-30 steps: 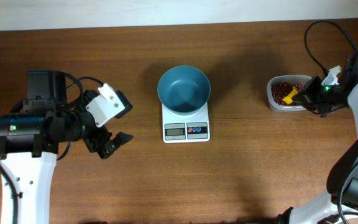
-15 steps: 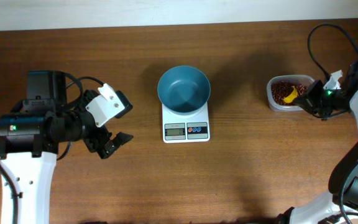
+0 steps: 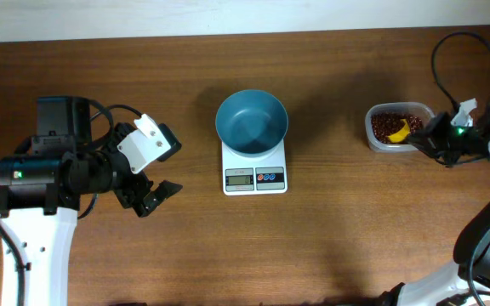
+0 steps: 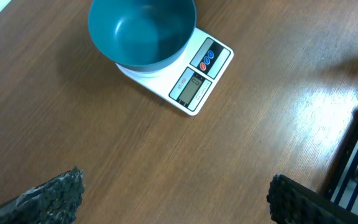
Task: Scoop item into bowl and weigh 50g on scale
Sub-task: 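Tilt and lift the filled scoop out of the tub with the right gripper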
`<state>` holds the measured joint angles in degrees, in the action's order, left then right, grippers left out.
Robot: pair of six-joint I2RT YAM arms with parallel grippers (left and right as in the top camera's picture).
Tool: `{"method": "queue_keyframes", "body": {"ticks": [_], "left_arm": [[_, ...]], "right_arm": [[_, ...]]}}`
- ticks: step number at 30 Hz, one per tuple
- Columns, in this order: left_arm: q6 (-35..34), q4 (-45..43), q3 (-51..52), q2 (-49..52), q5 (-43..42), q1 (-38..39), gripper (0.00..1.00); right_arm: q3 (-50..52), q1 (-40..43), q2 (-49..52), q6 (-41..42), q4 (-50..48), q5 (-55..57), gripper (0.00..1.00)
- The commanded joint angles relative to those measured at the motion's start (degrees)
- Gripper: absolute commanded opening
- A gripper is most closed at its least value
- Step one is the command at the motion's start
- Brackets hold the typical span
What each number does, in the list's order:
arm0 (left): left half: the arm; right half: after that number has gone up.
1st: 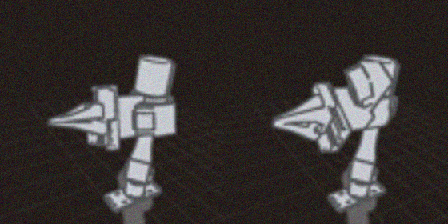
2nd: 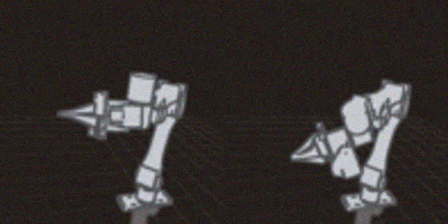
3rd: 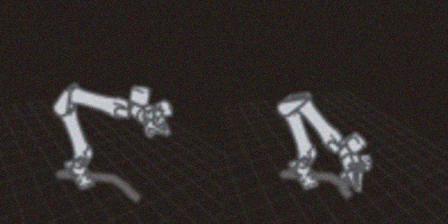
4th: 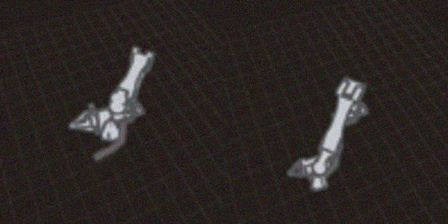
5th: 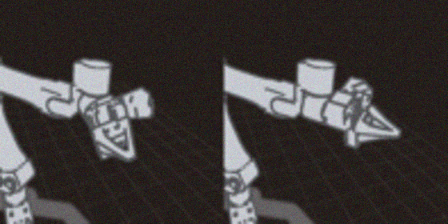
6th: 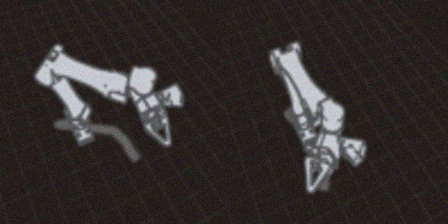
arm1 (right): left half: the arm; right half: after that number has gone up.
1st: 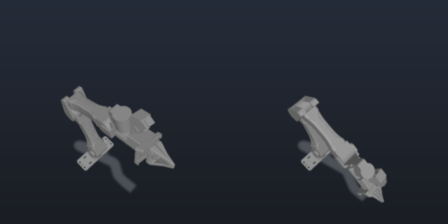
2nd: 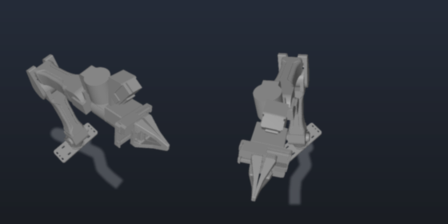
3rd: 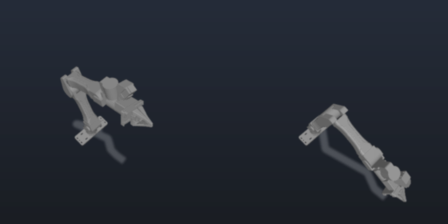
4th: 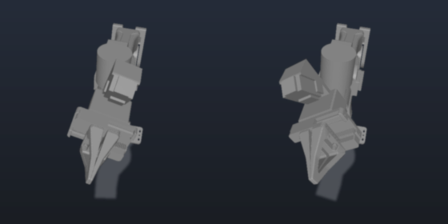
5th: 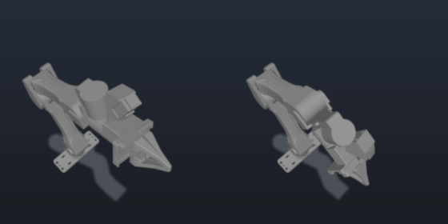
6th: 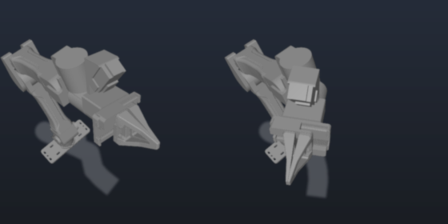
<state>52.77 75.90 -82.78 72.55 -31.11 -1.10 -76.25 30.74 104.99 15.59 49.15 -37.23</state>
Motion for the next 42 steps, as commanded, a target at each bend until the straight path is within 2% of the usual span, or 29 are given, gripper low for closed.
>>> {"method": "queue_keyframes", "body": {"ticks": [1,9,18,30,37,42], "left_arm": [[0.7,0.0,-0.4,-0.1,-1.0,-0.3,0.99],[0.7,0.0,-0.4,-0.1,-1.0,-0.3,0.99],[0.7,0.0,-0.4,-0.1,-1.0,-0.3,0.99],[0.7,0.1,-0.4,-0.1,-1.0,-0.3,0.99],[0.7,0.1,-0.4,-0.1,-1.0,-0.3,0.99],[0.7,0.0,-0.4,-0.1,-1.0,-0.3,0.99]], "right_arm": [[0.4,1.4,0.6,-3.4,0.0,-5.3,0.04],[1.0,1.6,0.6,-9.4,0.3,-8.7,0.04],[12.1,1.6,0.6,-9.4,-5.7,-10.4,0.04],[12.3,1.6,0.5,-9.9,-8.3,-11.9,0.04],[12.3,7.5,0.5,-12.7,-9.3,-19.8,0.04],[12.3,7.9,0.5,-13.9,-9.4,-21.3,0.04]]}}
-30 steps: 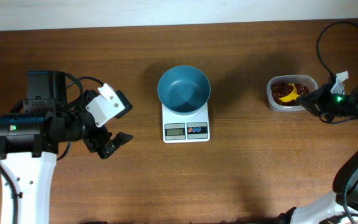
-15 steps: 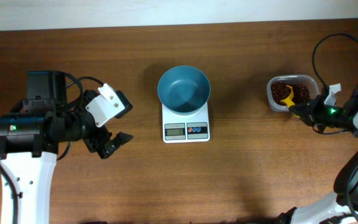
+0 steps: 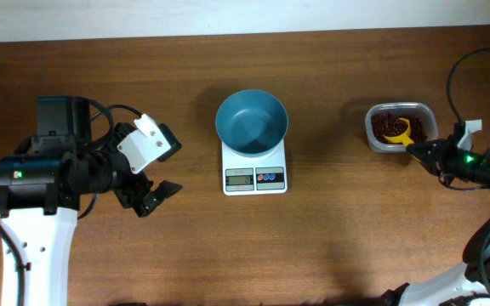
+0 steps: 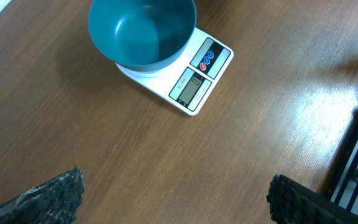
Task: Scoop item into bowl and weigh 50g on scale
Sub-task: 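Tilt and lift the filled scoop out of the tub with the right gripper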
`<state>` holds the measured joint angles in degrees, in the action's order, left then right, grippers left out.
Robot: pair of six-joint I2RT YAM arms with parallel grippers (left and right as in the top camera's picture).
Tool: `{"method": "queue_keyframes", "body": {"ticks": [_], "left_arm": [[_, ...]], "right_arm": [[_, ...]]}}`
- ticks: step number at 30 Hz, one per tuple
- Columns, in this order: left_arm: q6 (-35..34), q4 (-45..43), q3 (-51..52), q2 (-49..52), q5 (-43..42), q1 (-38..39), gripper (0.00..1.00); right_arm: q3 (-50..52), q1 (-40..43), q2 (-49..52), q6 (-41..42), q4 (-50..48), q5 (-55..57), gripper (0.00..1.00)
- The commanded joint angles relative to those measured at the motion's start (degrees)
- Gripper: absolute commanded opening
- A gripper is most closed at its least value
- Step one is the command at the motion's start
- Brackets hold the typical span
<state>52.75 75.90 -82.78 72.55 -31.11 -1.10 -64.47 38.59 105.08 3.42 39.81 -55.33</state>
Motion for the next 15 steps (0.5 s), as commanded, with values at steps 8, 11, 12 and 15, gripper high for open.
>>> {"method": "queue_keyframes", "body": {"ticks": [8,11,12,15], "left_arm": [[0.7,0.0,-0.4,-0.1,-1.0,-0.3,0.99],[0.7,0.0,-0.4,-0.1,-1.0,-0.3,0.99],[0.7,0.1,-0.4,-0.1,-1.0,-0.3,0.99],[0.7,0.1,-0.4,-0.1,-1.0,-0.3,0.99]], "right_arm": [[0.8,0.1,0.5,-7.7,0.4,-8.5,0.04],[1.2,0.1,0.5,-7.8,0.2,-8.5,0.04],[1.2,0.1,0.5,-7.7,0.3,-8.5,0.04],[1.3,0.7,0.5,-7.7,1.2,-8.5,0.04]]}}
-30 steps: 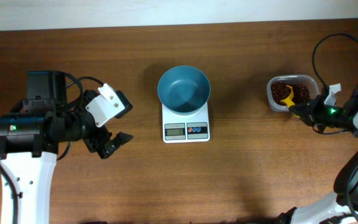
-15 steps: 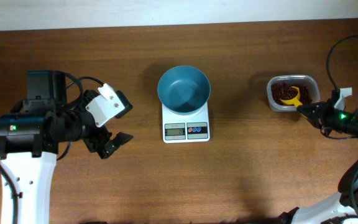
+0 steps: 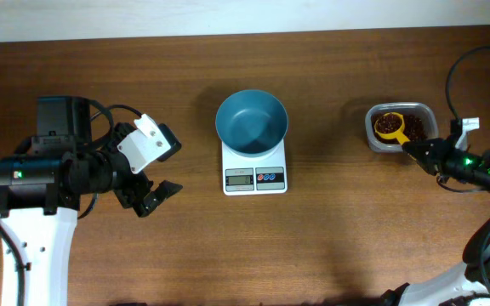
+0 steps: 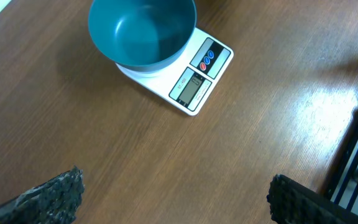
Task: Scoop item into bowl and weigh 50g on scale
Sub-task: 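Tilt and lift the filled scoop out of the tub with the right gripper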
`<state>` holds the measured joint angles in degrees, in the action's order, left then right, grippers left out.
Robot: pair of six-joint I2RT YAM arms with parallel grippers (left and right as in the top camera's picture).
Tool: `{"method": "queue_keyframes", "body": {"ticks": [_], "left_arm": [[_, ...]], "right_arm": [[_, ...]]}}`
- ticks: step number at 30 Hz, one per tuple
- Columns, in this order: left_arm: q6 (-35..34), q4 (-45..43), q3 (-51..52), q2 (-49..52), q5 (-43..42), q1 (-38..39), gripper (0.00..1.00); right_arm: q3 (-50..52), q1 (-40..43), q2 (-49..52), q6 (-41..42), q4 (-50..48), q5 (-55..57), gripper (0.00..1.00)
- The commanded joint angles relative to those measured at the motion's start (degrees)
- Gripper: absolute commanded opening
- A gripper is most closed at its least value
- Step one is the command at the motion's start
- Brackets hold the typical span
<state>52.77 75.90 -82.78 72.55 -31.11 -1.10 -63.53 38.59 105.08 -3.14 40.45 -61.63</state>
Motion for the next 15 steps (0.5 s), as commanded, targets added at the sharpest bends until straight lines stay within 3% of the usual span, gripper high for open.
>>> {"method": "queue_keyframes", "body": {"ticks": [1,15], "left_arm": [[0.7,0.0,-0.4,-0.1,-1.0,-0.3,0.99],[0.7,0.0,-0.4,-0.1,-1.0,-0.3,0.99]], "right_arm": [[0.3,1.4,0.5,-1.1,0.9,-2.3,0.04],[0.4,6.5,0.5,-2.6,1.3,-9.7,0.04]]}}
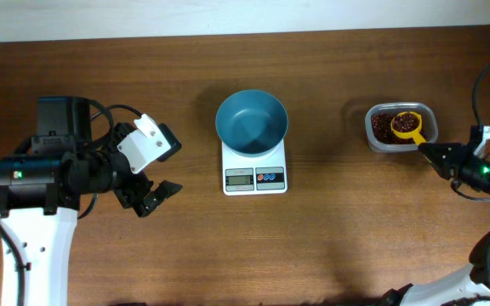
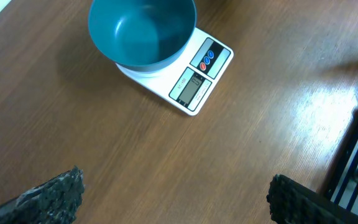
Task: Scoop item into bowl and weigh 50g on scale
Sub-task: 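Tilt and lift the filled scoop out of the tub with the right gripper, then carry the bean-filled scoop with the right gripper over the teal bowl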
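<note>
An empty blue bowl [image 1: 252,122] stands on the white scale [image 1: 254,176] at the table's middle; the left wrist view shows the same bowl [image 2: 142,31] and scale [image 2: 194,84]. At the right, a clear tub [image 1: 401,127] holds dark brown beans. A yellow scoop [image 1: 407,126] full of beans is over the tub, its handle in my right gripper [image 1: 436,151], which is shut on it. My left gripper [image 1: 153,182] hangs open over bare table to the left of the scale, its fingertips [image 2: 55,193] wide apart.
A cable loops at the far right edge above the right arm. Bare wood lies between the scale and the tub, and in front of the scale. A black frame shows at the right edge of the left wrist view.
The right gripper has drawn back toward the right edge, and the scoop of beans has shifted right over the tub. The left arm is unmoved.
At first my right gripper was at the tub's right side with the scoop down among the beans. Then the scoop lay tilted in the tub. After that it showed level and full of beans, and now it sits further right over the tub. The left arm stayed still.
</note>
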`<state>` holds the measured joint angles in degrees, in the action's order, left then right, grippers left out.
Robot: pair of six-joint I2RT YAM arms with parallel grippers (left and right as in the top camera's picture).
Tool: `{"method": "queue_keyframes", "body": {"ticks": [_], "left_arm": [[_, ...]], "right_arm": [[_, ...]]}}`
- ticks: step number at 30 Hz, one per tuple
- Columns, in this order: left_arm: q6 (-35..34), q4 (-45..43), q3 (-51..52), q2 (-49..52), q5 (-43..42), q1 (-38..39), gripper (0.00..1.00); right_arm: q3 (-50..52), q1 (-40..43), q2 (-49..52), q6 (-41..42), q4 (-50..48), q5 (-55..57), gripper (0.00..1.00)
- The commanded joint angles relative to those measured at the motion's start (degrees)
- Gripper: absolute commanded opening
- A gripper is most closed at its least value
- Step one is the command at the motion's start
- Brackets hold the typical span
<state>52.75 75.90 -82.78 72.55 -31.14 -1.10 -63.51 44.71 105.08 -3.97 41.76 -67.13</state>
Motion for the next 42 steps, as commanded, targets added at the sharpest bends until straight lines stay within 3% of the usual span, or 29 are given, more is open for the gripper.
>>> {"method": "queue_keyframes", "body": {"ticks": [1,18,42], "left_arm": [[0.7,0.0,-0.4,-0.1,-1.0,-0.3,0.99],[0.7,0.1,-0.4,-0.1,-1.0,-0.3,0.99],[0.7,0.1,-0.4,-0.1,-1.0,-0.3,0.99]], "right_arm": [[0.4,0.4,0.5,-1.9,0.0,-4.9,0.04],[0.3,-1.0,0.5,-3.1,0.2,-20.0,0.04],[-3.1,-28.4,0.5,0.4,0.2,-21.8,0.04]]}}
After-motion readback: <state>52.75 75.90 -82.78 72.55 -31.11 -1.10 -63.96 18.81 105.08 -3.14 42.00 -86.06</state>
